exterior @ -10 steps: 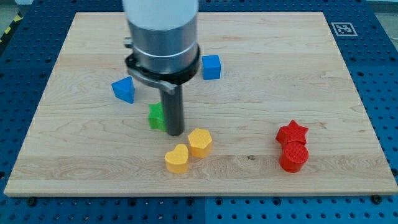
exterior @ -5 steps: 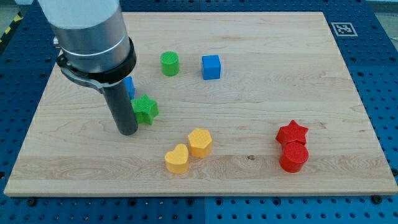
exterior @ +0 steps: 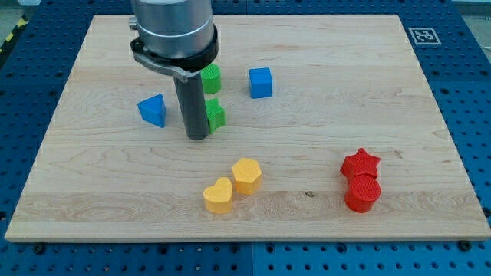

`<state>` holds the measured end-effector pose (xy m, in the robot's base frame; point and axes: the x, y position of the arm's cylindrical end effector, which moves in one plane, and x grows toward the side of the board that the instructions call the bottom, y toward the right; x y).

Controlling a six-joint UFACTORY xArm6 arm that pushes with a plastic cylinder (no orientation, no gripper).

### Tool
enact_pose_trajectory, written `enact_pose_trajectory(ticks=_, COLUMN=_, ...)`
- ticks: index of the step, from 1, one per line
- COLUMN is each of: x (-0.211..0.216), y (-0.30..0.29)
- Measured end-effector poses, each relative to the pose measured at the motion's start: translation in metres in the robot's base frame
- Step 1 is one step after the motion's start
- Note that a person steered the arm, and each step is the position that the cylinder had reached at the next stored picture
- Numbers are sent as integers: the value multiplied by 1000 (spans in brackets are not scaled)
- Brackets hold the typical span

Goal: Move the green star and green circle towards top left

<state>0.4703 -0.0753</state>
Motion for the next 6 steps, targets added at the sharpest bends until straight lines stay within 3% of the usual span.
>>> enact_pose_trajectory(ticks=2, x=-31, y=9)
enact_pose_trajectory(ticks=6, x=-27, y=51)
